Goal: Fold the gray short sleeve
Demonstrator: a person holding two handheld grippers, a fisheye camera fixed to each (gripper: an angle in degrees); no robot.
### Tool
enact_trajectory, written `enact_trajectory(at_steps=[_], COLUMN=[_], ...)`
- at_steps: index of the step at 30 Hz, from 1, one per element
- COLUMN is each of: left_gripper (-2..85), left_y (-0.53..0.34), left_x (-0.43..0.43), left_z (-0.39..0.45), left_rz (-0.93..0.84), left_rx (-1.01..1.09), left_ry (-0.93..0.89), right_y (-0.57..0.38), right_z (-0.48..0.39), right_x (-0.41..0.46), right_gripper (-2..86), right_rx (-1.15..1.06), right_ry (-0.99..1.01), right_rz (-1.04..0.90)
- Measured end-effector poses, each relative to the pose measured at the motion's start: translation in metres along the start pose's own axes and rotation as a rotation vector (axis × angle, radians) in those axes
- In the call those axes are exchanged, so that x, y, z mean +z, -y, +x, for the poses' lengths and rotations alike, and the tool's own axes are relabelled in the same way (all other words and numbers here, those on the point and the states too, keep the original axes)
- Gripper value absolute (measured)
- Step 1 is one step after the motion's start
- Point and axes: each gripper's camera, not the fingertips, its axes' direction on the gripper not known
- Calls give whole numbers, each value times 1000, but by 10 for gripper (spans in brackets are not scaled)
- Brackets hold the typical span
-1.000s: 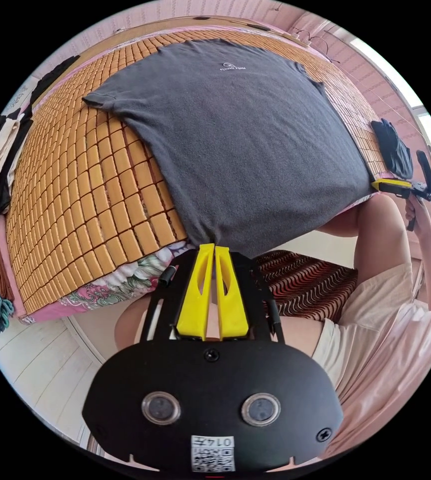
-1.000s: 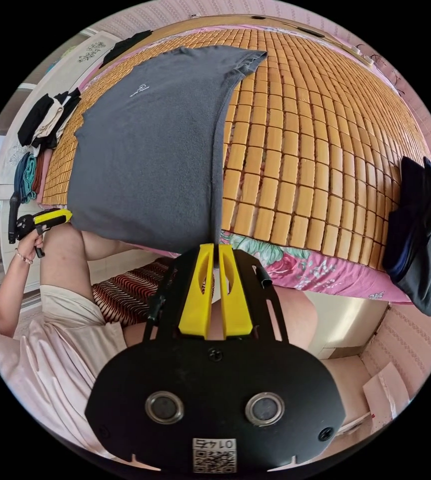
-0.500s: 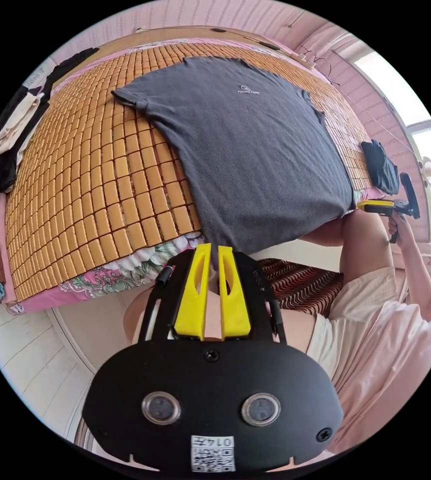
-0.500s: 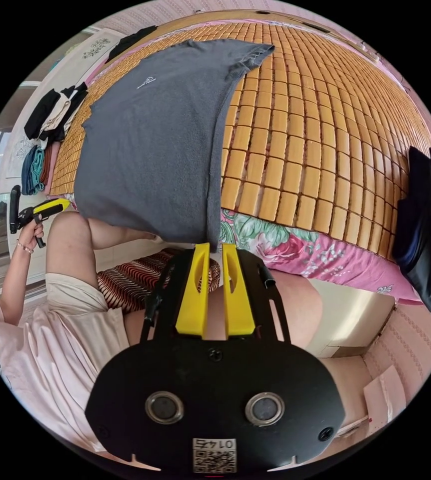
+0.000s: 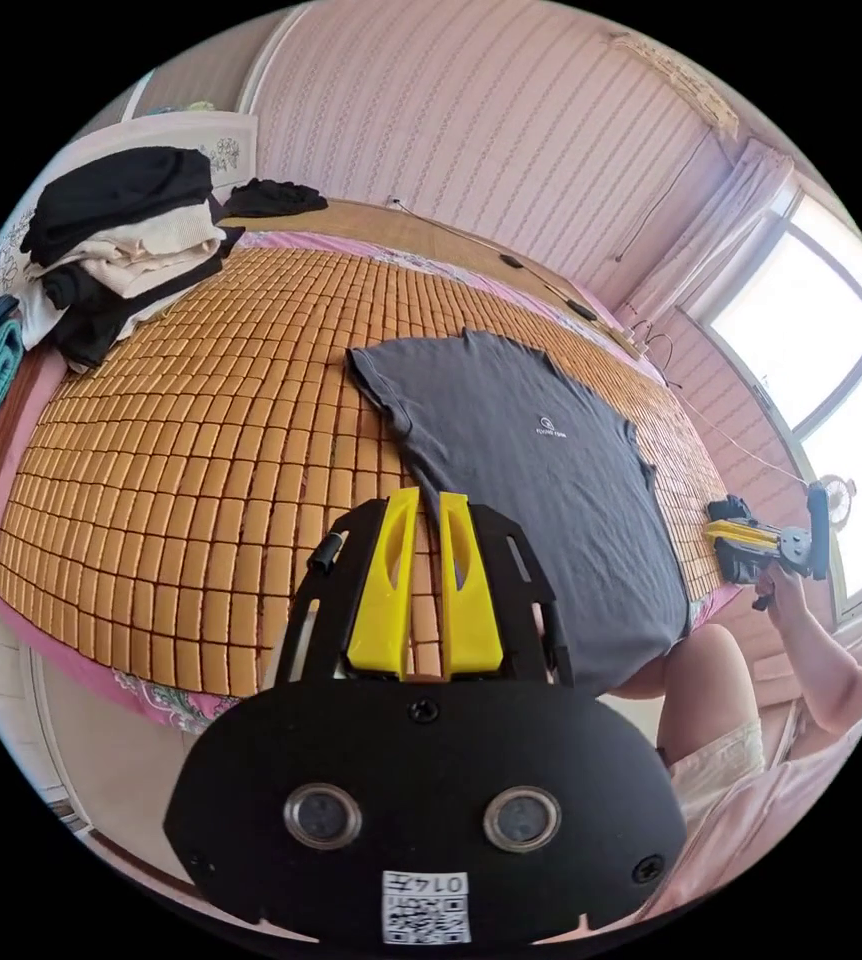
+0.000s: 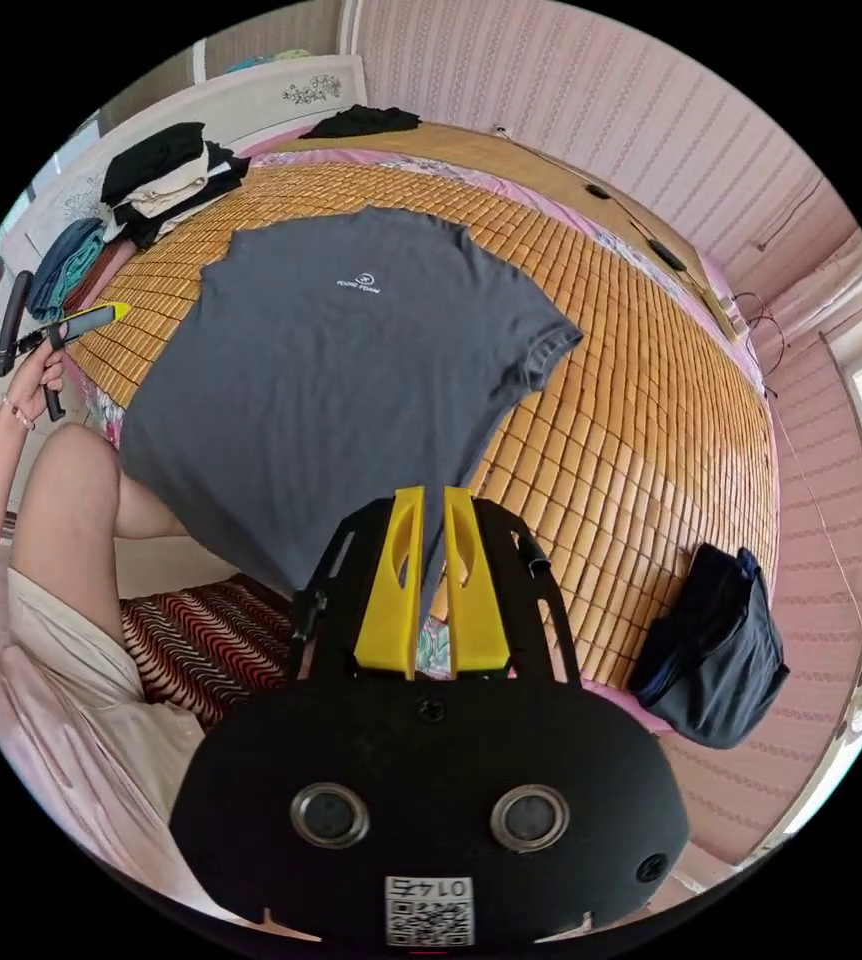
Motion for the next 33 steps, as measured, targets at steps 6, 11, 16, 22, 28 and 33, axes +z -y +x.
enact_trajectory(at_steps=[6, 11, 16, 22, 28, 33], left_gripper=[56, 71, 76, 56, 36, 49], left_y=[40, 50, 53, 52, 49, 45], left_x=[37, 52, 65, 98, 103, 81], left_z=[-36, -59, -63, -60, -64, -45], left_rz=[52, 24, -24, -134, -108, 100], left_rx=[-13, 48, 108, 133, 126, 232], left_ry=[-47, -88, -3, -17, -23, -158], right_y=[155, 267, 358, 401, 414, 390], right_z=[-91, -167, -227, -260, -239, -175], right_x=[32, 69, 128, 172, 173, 144], right_gripper=[93, 84, 82, 78, 18, 21], right_rx=[-275, -427, -428, -422, -363, -218], right_ry=[137, 164, 250, 192, 280, 341], right_rz=[26, 36, -32, -72, -35, 123])
